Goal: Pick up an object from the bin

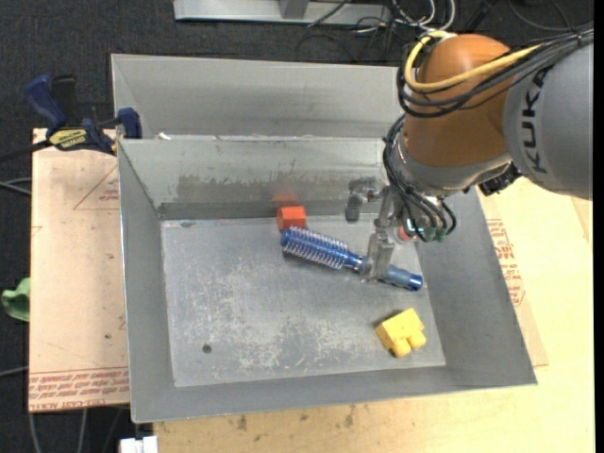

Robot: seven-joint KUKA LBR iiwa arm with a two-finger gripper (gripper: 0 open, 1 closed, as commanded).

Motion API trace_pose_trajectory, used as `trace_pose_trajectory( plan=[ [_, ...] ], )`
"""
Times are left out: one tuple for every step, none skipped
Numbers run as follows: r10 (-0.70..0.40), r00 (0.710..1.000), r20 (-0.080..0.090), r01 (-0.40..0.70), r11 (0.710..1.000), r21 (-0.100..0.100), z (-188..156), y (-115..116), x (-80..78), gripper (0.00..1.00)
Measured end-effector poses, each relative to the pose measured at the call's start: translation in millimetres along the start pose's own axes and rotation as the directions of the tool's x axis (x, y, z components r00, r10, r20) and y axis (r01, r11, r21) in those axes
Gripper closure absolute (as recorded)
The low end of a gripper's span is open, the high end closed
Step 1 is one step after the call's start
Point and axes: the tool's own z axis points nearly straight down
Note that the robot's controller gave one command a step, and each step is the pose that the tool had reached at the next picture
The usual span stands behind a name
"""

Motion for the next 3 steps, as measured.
trace_pose_trajectory(
  plan=[
    [-0.048,0.999,0.018,0.048,0.999,0.001,154.5,-48.3,-11.4,0.0],
    [-0.051,0.999,0.018,0.051,0.999,0.001,151.3,-47.2,-11.4,1.0],
    [-0.098,0.995,0.018,0.098,0.995,0.0,151.1,28.5,-44.4,1.0]
  ],
)
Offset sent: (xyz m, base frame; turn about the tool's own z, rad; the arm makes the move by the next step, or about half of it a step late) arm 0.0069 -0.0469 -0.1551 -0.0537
